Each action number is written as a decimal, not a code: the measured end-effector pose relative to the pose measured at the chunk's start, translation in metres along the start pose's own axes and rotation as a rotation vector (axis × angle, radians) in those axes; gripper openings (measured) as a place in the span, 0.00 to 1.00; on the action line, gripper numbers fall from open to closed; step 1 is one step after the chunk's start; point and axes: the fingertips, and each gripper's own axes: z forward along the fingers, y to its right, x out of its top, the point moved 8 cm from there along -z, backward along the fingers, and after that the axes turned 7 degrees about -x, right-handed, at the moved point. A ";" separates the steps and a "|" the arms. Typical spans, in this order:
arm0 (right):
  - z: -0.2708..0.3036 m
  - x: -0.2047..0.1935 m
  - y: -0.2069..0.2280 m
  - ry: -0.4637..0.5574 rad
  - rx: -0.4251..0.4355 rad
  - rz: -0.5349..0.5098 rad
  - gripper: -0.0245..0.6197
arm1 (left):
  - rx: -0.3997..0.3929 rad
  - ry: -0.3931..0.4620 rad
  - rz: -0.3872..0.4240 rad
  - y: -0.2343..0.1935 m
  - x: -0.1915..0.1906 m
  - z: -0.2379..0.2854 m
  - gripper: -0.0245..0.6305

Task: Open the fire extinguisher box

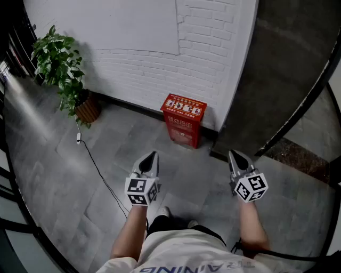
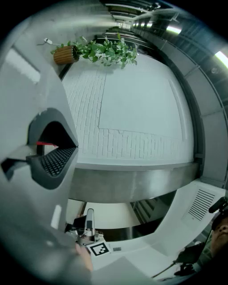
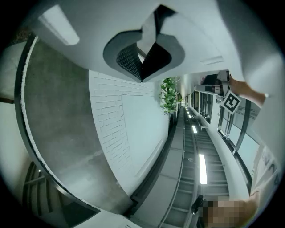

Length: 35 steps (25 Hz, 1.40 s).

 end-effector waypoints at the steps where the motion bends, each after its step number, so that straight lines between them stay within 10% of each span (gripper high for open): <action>1: 0.004 0.000 0.000 -0.003 0.004 -0.003 0.04 | -0.002 -0.001 0.002 -0.004 0.000 0.004 0.04; 22: 0.247 0.016 -0.028 0.019 -0.221 -0.019 0.04 | -0.229 0.007 0.046 -0.251 0.056 0.201 0.04; 35: 0.342 -0.004 0.035 -0.046 -0.281 0.032 0.04 | -0.283 -0.088 0.010 -0.299 0.048 0.321 0.04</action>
